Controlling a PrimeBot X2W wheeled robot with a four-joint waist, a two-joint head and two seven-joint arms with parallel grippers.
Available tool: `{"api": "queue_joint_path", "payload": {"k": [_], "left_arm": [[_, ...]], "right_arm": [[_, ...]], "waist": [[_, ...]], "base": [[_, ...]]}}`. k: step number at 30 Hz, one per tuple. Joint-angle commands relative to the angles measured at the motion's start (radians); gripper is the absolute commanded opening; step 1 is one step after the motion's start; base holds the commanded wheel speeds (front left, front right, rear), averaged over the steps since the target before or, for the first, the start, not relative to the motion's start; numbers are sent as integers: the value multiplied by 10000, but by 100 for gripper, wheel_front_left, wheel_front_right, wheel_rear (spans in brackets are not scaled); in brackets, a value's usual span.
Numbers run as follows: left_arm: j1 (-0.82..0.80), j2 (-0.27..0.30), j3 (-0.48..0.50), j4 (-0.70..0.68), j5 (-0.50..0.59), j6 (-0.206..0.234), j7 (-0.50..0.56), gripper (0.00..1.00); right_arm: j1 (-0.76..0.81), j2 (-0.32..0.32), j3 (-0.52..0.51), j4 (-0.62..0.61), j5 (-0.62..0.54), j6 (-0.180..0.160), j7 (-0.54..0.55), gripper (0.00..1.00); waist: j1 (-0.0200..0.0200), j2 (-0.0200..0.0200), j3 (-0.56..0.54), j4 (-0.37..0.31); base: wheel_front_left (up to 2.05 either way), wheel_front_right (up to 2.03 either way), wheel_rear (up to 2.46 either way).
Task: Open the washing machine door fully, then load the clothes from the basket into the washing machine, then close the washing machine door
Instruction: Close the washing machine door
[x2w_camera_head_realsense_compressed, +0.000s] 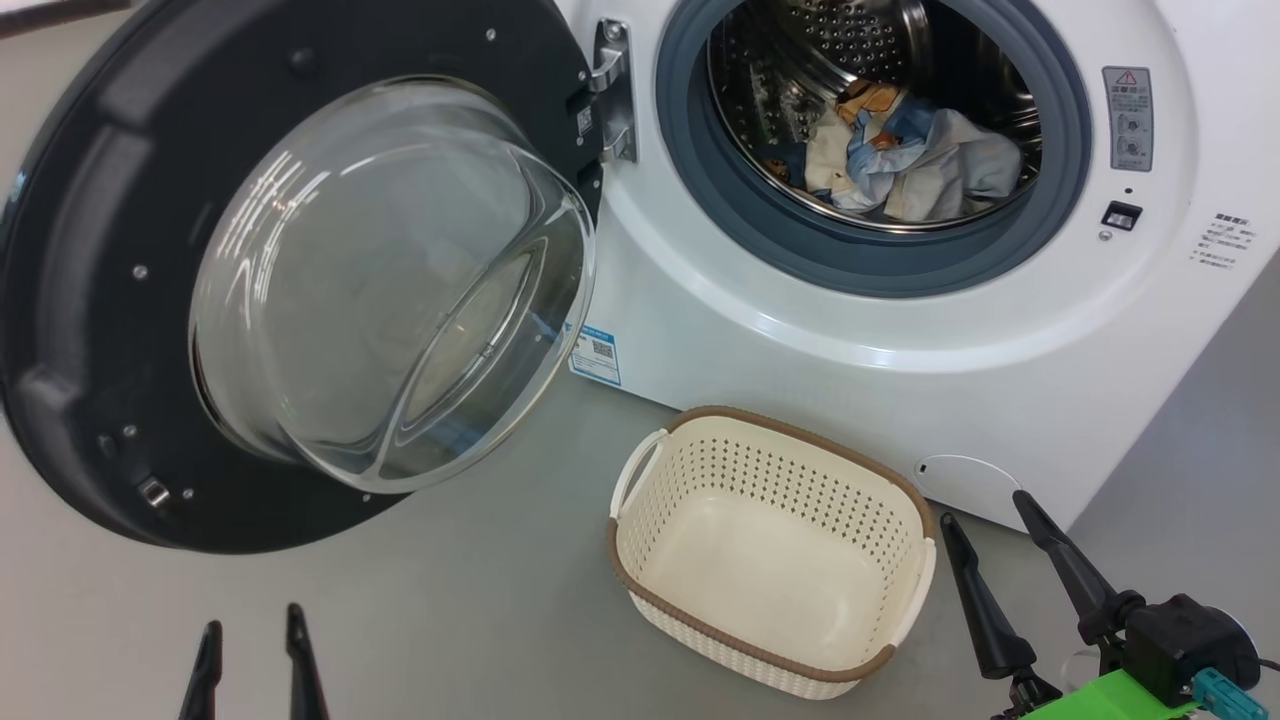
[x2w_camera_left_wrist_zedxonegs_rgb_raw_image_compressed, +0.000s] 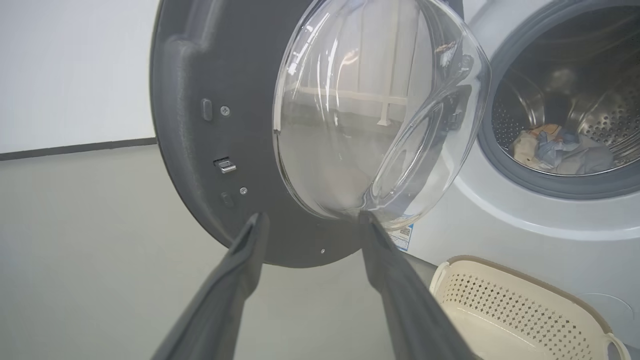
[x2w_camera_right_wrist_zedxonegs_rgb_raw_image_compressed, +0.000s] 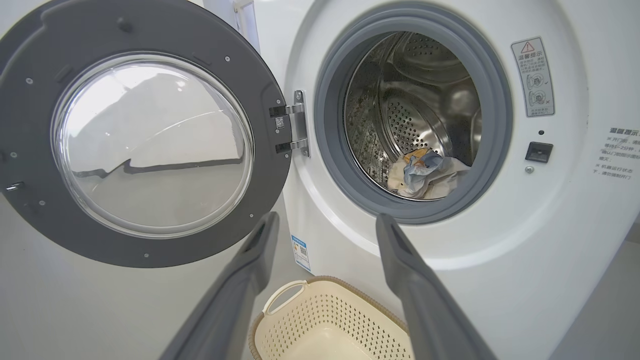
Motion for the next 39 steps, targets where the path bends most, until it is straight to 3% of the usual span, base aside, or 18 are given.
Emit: {"api": "queue_joint_path", "payload": {"k": [1,3,8,17,25,34,39], "left_arm": [[-172,56,415,-256,-162,119,-65,44],[-168,56,447,-263,-173,119,-65,39],[-144,56,556,-240,-269,135,-65,0],[-191,56,950,-242,-835,182,-65,0],[-511,56,2405,-274,-2978,-34,-65,0],[-1466,89,5222,263,-4245,-1281,-65,0],[-2213,631,6360,959,-5100,-1676,-25,0]], "right_arm": [[-343,-160,206,-231,-126,16,-48,100],[-343,-160,206,-235,-128,16,-48,100],[-339,-188,200,-252,-132,16,-48,100],[-327,-200,206,-227,-133,16,-48,100],[-319,-190,244,-196,-118,16,-48,100],[-248,-153,222,-197,-95,16,-48,100],[-188,-111,170,-223,-102,16,-48,100]], "waist": [[0,-1,12,53],[0,-1,15,71],[0,-1,61,147],[0,-1,35,244],[0,-1,-29,258],[0,-1,-105,231],[0,-1,-107,225]], "base": [[0,0,0],[0,0,0],[0,0,0],[0,0,0],[0,0,0],[0,0,0],[0,0,0]]}}
